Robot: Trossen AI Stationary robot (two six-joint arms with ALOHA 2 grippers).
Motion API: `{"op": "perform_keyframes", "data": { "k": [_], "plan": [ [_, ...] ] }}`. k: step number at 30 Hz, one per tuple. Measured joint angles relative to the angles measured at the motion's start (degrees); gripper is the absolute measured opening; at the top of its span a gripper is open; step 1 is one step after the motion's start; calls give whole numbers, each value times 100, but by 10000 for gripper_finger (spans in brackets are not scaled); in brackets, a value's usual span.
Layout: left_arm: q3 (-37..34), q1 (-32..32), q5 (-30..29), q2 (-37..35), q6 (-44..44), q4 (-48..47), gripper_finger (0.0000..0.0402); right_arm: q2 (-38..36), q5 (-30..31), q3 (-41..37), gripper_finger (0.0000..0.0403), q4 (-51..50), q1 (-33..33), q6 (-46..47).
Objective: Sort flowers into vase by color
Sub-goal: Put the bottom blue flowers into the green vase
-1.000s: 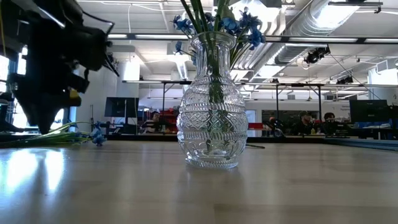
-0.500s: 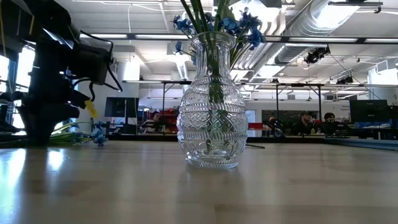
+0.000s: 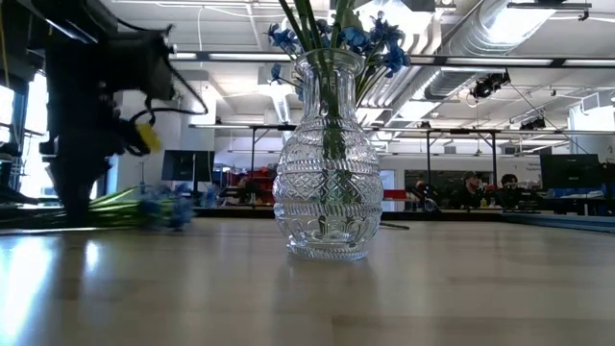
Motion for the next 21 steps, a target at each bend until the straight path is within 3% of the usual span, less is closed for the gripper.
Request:
{"op": "perform_keyframes", "data": {
  "k": [5, 10, 14, 16, 21],
  "plan": [
    [174, -572, -220, 0, 270, 971, 15, 0, -1, -2, 213, 0, 0, 0],
    [312, -945, -1182, -307, 131, 1023, 9, -50, -610, -2, 213, -551, 110, 261],
    [387, -1056, -1447, -971, 257, 1099, 7, -209, -724, -4, 213, -1433, 385, 1427],
    [461, -1134, -1647, -1420, 438, 1121, 7, -258, -498, -4, 213, -1707, 501, 1771],
    [758, -1474, -2031, -2598, 1433, 2001, 6, -256, 33, -4, 213, -1787, 604, 1931]
  ]
}}
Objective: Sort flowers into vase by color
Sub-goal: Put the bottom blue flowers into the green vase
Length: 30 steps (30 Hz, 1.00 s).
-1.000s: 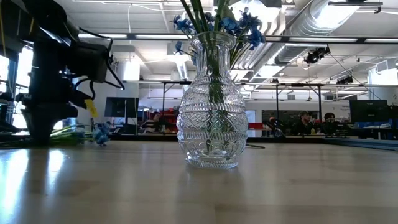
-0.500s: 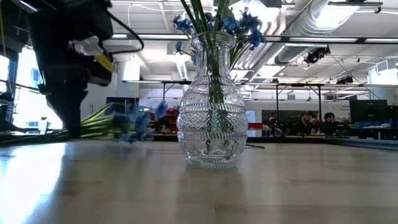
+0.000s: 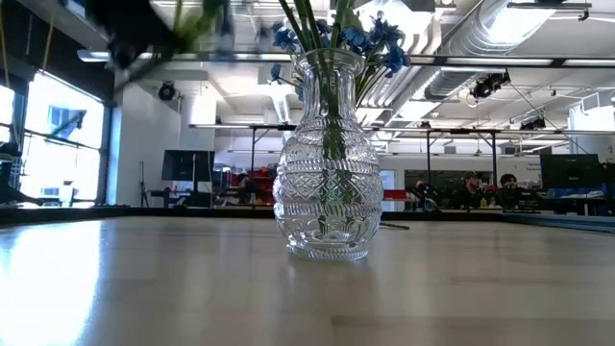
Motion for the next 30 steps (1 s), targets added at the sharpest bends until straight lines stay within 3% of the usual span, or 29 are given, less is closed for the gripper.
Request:
{"op": "perform_keyframes", "data": {
  "k": [5, 9, 12, 17, 23, 30],
  "plan": [
    [211, -647, 683, -696, 1871, 1992, 6, -7, 700, 71, 213, 475, -93, -914],
    [281, -1192, 1426, -716, 3220, 3799, 6, -7, 692, 515, 213, 998, -244, -2280],
    [411, -1441, 1746, -438, 3901, 4464, 5, -15, 411, 910, 213, 1368, -373, -3488],
    [897, -1547, 1764, 363, 4596, 4553, 5, -19, 475, 1678, 213, 1712, -675, -5017],
    [1386, -1536, 1764, 1199, 4987, 4546, 5, -22, 5, 2277, 218, 1741, -1334, -5590],
    [1638, -1536, 1762, 1546, 4995, 4520, 5, -22, -301, 2788, 233, 1665, -1980, -5813]
  ]
}}
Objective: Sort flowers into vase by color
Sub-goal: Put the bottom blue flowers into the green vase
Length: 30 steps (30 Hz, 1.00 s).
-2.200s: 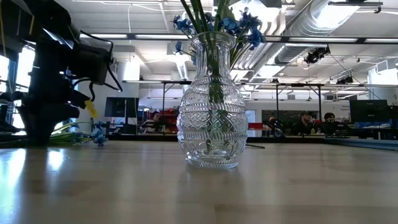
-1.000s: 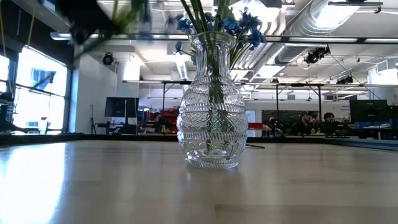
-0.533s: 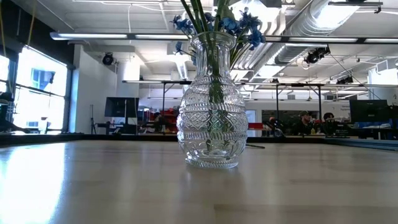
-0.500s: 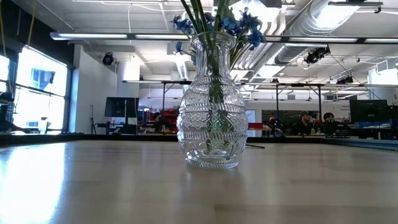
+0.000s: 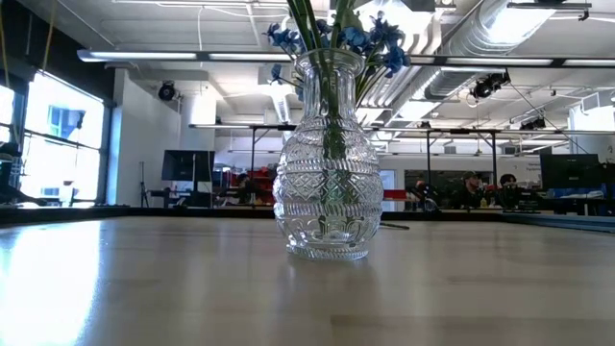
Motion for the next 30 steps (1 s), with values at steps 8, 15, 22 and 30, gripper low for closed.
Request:
{"op": "perform_keyframes", "data": {
  "k": [8, 15, 22, 30],
  "plan": [
    [-2, 2, -20, 18, -52, -147, 5, 7, -962, 34, 188, 171, -410, -39],
    [-2, 7, -49, 17, -56, -227, 5, 7, -1846, 34, 129, 538, -678, -36],
    [5, -2, -496, 11, -9, -672, 34, 7, -1989, 28, 30, 659, -712, -381],
    [-20, -232, -1550, -395, -100, -1733, 125, -219, -1470, -36, 9, 1175, -386, -1323]
  ]
}}
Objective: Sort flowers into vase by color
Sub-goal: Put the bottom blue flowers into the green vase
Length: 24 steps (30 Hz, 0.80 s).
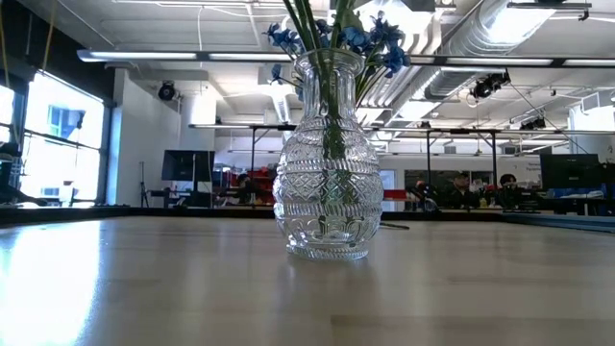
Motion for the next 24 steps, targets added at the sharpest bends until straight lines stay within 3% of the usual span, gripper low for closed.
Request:
{"op": "perform_keyframes", "data": {
  "k": [7, 13, 15, 19, 24],
  "plan": [
    [26, -602, -1497, -556, -170, -778, 153, -258, -178, -981, 5, 2246, 280, -1196],
    [18, -959, -1830, -650, -629, -1581, 154, -698, -258, -2131, 4, 5182, 617, -2792],
    [17, -1045, -1949, -639, -867, -1894, 154, -856, -153, -2639, 4, 6079, 742, -3304],
    [16, -1123, -2204, -534, -1299, -2309, 154, -1532, 655, -3675, 4, 7623, 1033, -4034],
    [16, -1115, -2289, -440, -1624, -2564, 154, -2605, 1258, -5135, 4, 7556, 1009, -3319]
  ]
}}
